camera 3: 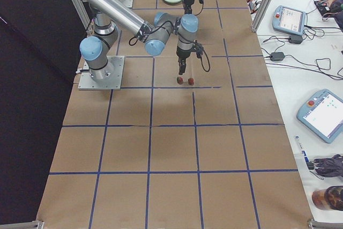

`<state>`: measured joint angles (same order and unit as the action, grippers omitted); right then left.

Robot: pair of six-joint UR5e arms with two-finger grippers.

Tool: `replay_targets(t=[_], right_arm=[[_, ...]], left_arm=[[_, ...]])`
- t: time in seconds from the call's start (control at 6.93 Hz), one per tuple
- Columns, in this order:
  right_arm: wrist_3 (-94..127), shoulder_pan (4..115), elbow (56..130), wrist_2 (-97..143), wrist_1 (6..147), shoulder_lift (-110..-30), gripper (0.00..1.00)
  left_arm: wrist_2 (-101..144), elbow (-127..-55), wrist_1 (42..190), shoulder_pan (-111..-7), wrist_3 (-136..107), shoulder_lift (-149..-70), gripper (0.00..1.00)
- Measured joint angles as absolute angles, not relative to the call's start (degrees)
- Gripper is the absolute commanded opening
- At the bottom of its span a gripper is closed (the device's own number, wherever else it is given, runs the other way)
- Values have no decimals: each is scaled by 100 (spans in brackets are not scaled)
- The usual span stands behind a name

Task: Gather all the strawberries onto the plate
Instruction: 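Grasp the center strawberry with left gripper while right gripper grasps another, then carry strawberry onto plate with left gripper while right carries another toward center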

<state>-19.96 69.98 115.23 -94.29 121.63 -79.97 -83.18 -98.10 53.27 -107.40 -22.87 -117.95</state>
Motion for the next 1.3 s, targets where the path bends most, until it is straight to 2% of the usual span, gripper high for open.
replay_targets(t=[0.14, 0.29, 0.43, 0.58, 0.72, 0.87, 1.01, 1.15, 1.3], right_arm=[[-1997, 6985, 11539, -9435, 12502, -7648, 100], [-1994, 6978, 11566, -9442, 12732, -7363, 99], [-1996, 6974, 11616, -9444, 12806, -7213, 96], [-1999, 6971, 11669, -9444, 12805, -7168, 82], [-1997, 6970, 11712, -9446, 12791, -7158, 48], [-1996, 6970, 11730, -9447, 12786, -7156, 24], [-1995, 6970, 11716, -9448, 12789, -7155, 9], [-1995, 6970, 11696, -9448, 12791, -7156, 4], [-1995, 6970, 11682, -9450, 12790, -7160, 4]], left_arm=[[-8313, -9821, 5076, -10776, -2315, -11987, 96], [-8308, -9835, 4927, -10803, -2330, -12115, 82], [-8300, -9837, 4867, -10819, -2340, -12178, 41], [-8286, -9837, 4850, -10823, -2341, -12195, 16], [-8276, -9830, 4851, -10826, -2334, -12195, 5], [-8271, -9826, 4858, -10828, -2331, -12193, 0], [-8266, -9826, 4865, -10828, -2321, -12176, 0], [-8283, -9827, 4883, -10809, -2204, -12089, 0], [-8386, -9876, 4986, -10692, -1855, -11831, 0]])
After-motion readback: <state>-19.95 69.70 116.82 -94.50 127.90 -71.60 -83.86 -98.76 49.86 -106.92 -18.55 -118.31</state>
